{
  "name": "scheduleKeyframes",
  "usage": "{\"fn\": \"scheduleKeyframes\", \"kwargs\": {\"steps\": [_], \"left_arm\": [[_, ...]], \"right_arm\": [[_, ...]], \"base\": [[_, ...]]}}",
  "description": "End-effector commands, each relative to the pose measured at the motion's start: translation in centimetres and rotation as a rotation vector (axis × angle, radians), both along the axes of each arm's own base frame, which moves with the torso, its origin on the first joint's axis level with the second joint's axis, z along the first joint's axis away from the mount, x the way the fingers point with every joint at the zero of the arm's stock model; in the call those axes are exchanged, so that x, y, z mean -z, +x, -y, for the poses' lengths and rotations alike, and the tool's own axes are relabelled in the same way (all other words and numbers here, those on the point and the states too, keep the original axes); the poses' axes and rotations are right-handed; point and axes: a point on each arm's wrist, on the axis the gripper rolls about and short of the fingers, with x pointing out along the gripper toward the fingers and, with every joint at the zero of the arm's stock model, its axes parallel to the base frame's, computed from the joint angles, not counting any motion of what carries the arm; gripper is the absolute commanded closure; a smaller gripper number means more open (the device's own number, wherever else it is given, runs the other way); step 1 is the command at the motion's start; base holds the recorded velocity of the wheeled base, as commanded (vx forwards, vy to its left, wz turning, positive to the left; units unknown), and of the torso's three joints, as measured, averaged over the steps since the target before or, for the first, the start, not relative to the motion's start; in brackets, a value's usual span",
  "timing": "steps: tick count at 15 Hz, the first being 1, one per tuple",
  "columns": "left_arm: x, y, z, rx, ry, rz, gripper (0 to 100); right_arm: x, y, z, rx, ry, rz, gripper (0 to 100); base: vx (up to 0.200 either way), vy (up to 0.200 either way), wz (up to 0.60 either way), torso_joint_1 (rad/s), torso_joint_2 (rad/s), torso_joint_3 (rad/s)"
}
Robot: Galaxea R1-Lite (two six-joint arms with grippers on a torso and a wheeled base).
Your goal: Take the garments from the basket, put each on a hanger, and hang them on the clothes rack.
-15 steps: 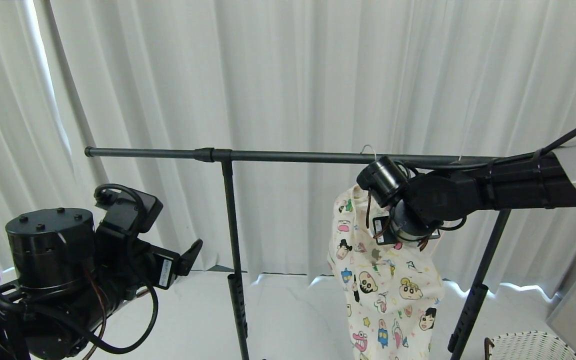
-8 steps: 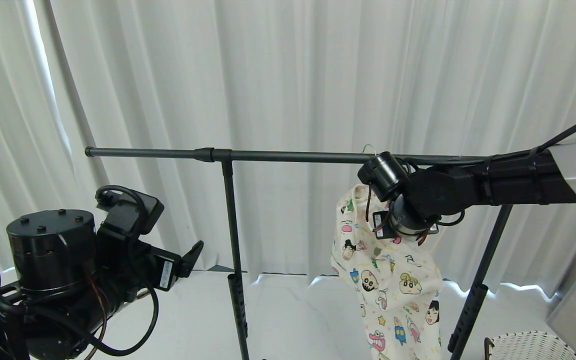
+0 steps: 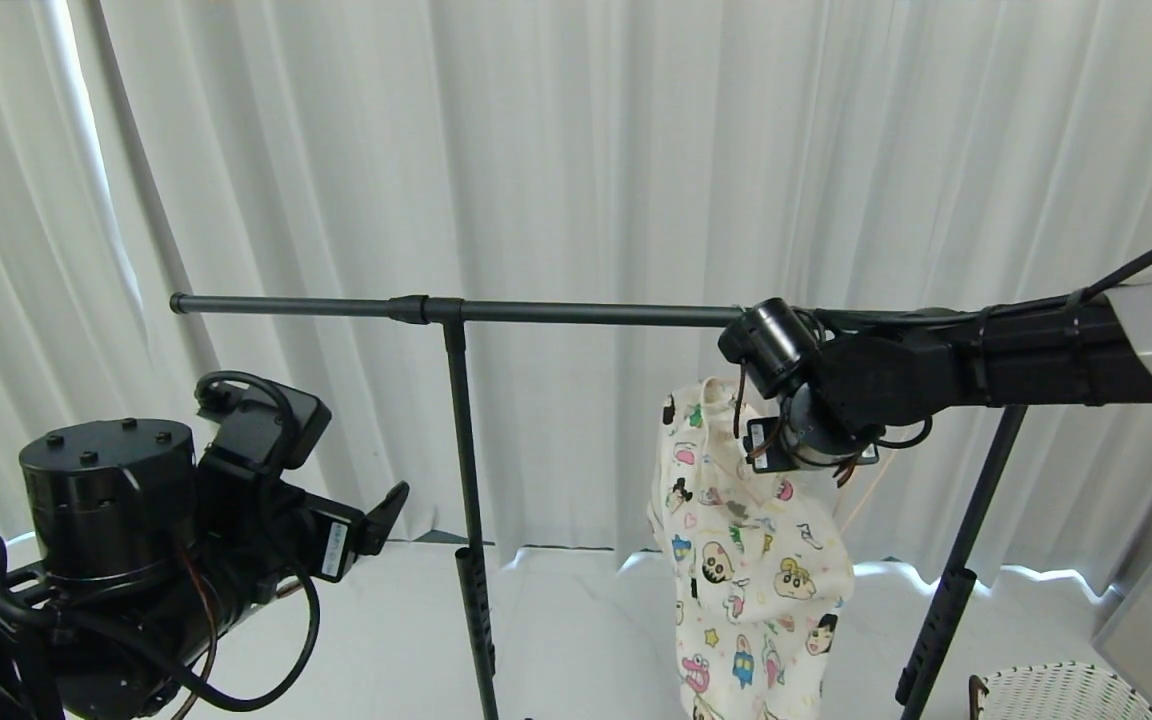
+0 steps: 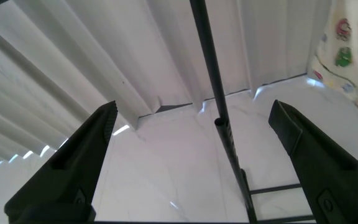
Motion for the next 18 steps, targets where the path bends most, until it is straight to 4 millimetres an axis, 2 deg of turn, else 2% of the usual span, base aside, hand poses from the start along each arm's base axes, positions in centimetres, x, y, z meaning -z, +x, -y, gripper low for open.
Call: {"fn": "scheduleKeyframes", "kwargs": {"steps": [1, 4, 6, 7, 10, 14, 18], "left_arm": [[0.0, 0.1, 0.0, -0.004, -0.002, -0.001, 0], [0.0, 0.1, -0.3, -0.025, -0.022, 0.001, 0], [-0.1, 0.5, -1.2, -0.067, -0.021, 0.003, 0], [-0.1, 0.5, -1.5, -0.081, -0.022, 0.003, 0], [-0.1, 0.8, -2.5, -0.129, -0.022, 0.005, 0], [-0.7, 1.2, -5.3, -0.257, -0.03, 0.03, 0], [-1.1, 1.0, -7.3, -0.344, -0.034, 0.05, 0]], "right_arm": [[-3.5, -1.7, 1.0, -0.007, 0.029, 0.04, 0], [-9.4, -6.4, 5.2, -0.005, 0.024, 0.021, 0], [-12.6, -10.4, 9.7, -0.026, -0.034, -0.044, 0], [-13.5, -11.4, 11.7, -0.017, -0.052, -0.038, 0], [-13.7, -13.7, 18.2, 0.037, -0.201, -0.08, 0], [-13.2, -15.7, 22.4, 0.062, -0.226, -0.037, 0], [-12.9, -15.1, 26.8, -0.013, -0.194, 0.042, 0]], "base": [[0.0, 0.0, 0.0, 0.0, 0.0, 0.0], [0.0, 0.0, 0.0, 0.0, 0.0, 0.0], [0.0, 0.0, 0.0, 0.0, 0.0, 0.0], [0.0, 0.0, 0.0, 0.0, 0.0, 0.0], [-0.133, 0.0, 0.0, -0.002, 0.0, 0.003], [-0.2, 0.0, 0.0, -0.001, 0.0, 0.002], [-0.2, 0.0, 0.0, 0.0, 0.0, 0.005]]}}
